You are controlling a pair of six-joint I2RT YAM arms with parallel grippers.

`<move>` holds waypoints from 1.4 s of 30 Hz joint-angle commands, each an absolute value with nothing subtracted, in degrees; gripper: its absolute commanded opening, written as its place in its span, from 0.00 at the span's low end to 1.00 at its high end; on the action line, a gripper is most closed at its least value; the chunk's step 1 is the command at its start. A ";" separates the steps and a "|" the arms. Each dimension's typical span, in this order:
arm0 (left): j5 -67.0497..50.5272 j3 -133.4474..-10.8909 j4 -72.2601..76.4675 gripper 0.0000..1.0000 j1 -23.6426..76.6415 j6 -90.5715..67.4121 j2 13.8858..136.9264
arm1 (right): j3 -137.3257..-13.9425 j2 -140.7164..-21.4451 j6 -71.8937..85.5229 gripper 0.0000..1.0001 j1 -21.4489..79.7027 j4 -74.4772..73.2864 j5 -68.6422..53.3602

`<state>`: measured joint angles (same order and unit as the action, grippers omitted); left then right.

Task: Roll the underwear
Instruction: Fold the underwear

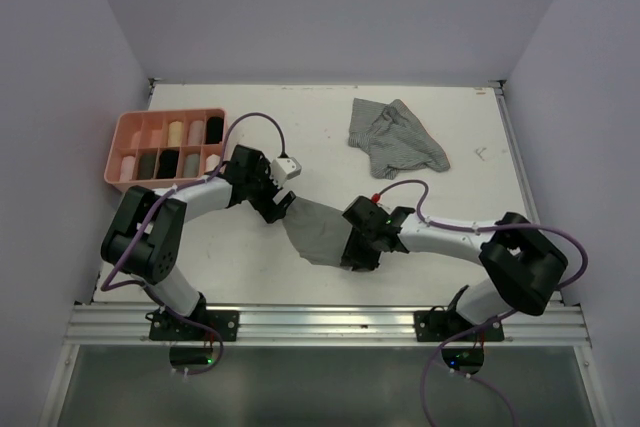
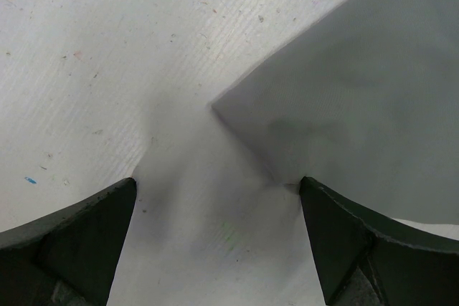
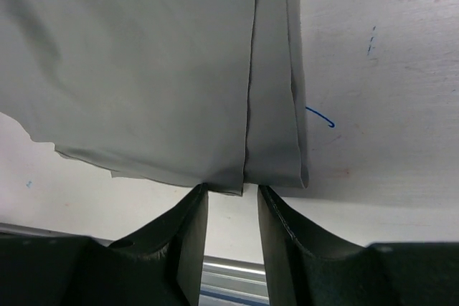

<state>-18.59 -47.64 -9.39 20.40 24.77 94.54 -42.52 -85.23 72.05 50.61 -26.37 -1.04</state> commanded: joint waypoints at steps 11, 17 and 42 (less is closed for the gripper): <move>-13.80 -45.00 -12.04 1.00 19.95 27.78 95.36 | -45.35 -89.21 72.25 0.24 51.24 -24.08 -3.69; -13.62 -44.56 -12.04 1.00 19.86 27.77 95.27 | -45.35 -89.21 72.07 0.00 51.15 -24.87 -3.43; -13.97 -45.09 -12.92 1.00 19.78 28.30 95.45 | -46.32 -81.92 70.93 0.00 49.92 -35.68 8.35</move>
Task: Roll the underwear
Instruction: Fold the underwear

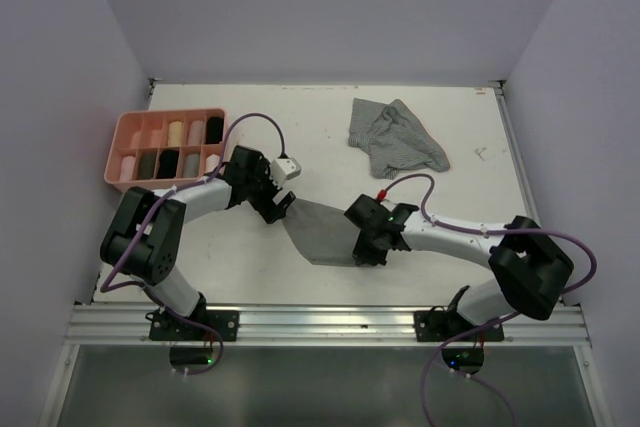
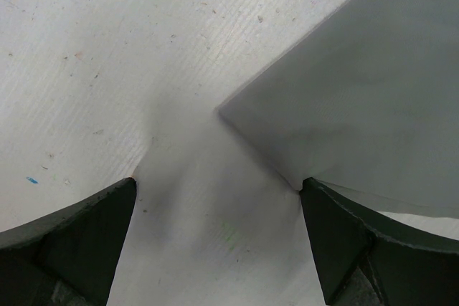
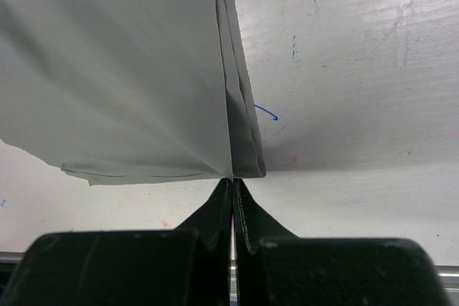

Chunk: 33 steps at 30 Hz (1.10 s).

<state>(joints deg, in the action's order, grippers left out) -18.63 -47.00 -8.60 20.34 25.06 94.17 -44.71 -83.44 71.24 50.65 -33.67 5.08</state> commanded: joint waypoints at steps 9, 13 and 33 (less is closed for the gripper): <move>-14.24 -45.53 -13.01 1.00 19.78 28.65 96.15 | -44.74 -81.57 71.10 0.00 49.48 -35.95 7.30; -14.24 -45.35 -13.01 1.00 19.77 28.56 96.15 | -43.95 -80.86 71.10 0.00 49.48 -36.12 6.86; -19.68 -45.44 -16.26 1.00 19.78 31.02 90.71 | -42.98 -85.08 70.58 0.00 49.39 -31.73 3.52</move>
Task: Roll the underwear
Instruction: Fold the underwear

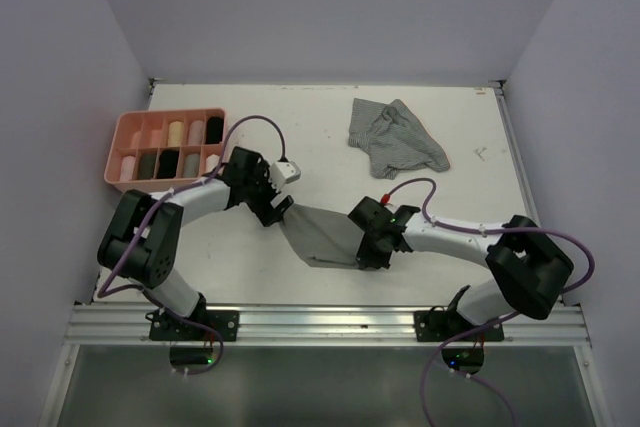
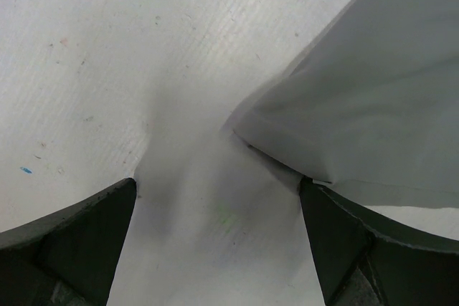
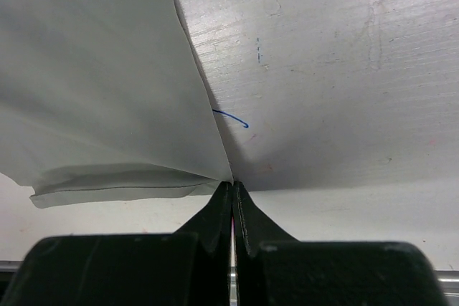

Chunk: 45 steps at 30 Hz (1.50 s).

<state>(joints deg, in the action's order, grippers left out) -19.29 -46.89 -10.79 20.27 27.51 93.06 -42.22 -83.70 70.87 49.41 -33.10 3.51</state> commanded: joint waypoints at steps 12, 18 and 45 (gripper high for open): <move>-28.29 -50.97 -28.90 1.00 15.56 39.89 79.28 | -43.24 -85.34 69.96 0.00 49.48 -31.55 2.29; -39.72 -53.70 -36.03 0.75 17.04 44.30 77.70 | -44.12 -85.34 69.34 0.00 49.48 -31.55 1.93; -47.29 -46.32 -22.15 0.46 39.20 32.87 87.80 | -42.72 -81.13 69.96 0.27 48.52 -31.81 2.11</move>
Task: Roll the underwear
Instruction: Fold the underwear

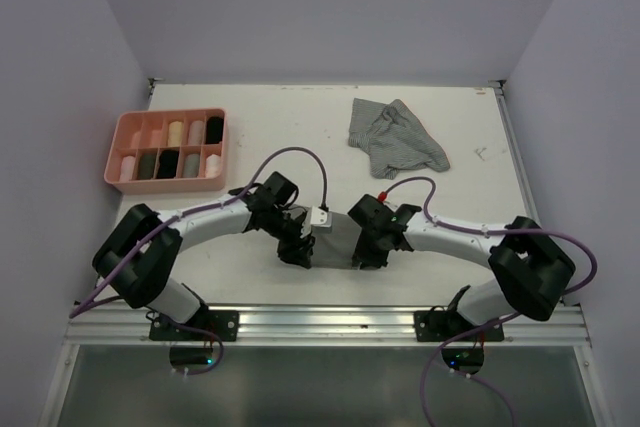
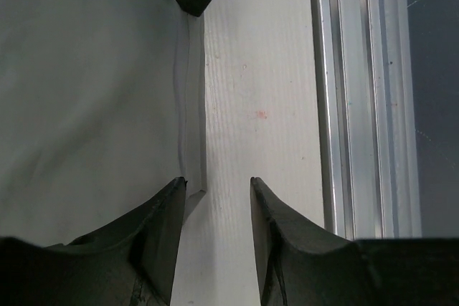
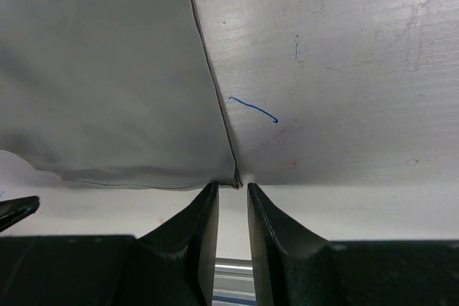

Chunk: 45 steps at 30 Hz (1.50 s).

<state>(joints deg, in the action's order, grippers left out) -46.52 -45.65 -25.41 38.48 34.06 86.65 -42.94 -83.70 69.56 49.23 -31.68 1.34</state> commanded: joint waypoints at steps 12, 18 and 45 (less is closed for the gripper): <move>-40.96 -47.20 -20.39 0.28 43.33 30.06 90.70 | -41.92 -81.04 70.84 0.22 48.16 -31.55 2.28; -37.71 -47.72 -19.86 0.21 45.44 28.74 92.11 | -40.43 -78.14 72.42 0.25 47.37 -31.73 3.07; -48.51 -59.76 -17.40 0.34 17.50 7.21 92.79 | -50.53 -86.56 64.96 0.25 42.10 -17.50 0.53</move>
<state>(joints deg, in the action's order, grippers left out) -44.18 -58.39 -17.28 19.75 11.88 87.50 -47.42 -84.05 68.73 43.64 -21.80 1.69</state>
